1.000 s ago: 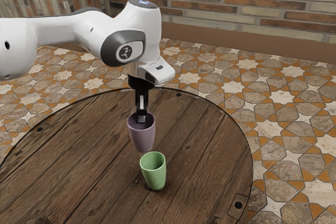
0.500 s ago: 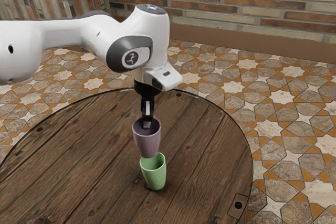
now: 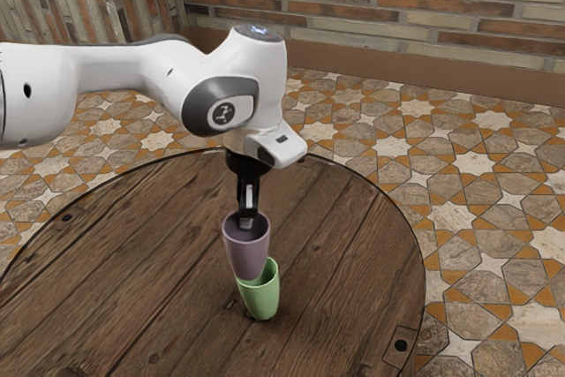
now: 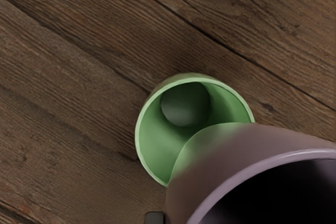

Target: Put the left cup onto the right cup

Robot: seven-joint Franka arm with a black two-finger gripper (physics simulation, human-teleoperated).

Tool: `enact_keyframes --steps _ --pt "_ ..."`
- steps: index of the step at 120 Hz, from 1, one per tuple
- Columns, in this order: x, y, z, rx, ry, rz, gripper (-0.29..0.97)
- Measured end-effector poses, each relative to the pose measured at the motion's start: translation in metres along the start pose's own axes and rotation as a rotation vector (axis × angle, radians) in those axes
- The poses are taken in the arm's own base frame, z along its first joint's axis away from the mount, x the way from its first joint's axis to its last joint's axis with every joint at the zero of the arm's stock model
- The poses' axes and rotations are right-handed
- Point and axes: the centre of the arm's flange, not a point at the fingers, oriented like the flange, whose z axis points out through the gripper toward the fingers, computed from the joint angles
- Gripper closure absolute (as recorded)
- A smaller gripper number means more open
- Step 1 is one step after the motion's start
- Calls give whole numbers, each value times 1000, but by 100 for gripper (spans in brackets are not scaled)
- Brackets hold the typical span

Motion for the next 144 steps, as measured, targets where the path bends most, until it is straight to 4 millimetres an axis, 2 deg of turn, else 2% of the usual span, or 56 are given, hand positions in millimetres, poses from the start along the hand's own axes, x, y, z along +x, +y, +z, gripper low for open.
enact_keyframes --steps 57,93,123,144 --pt "1 -5 13 -2 -17 -21 79" --pt "5 -6 9 31 -16 -9 79" --pt "16 1 14 36 -25 14 79" --pt "21 -3 14 50 -24 16 79"
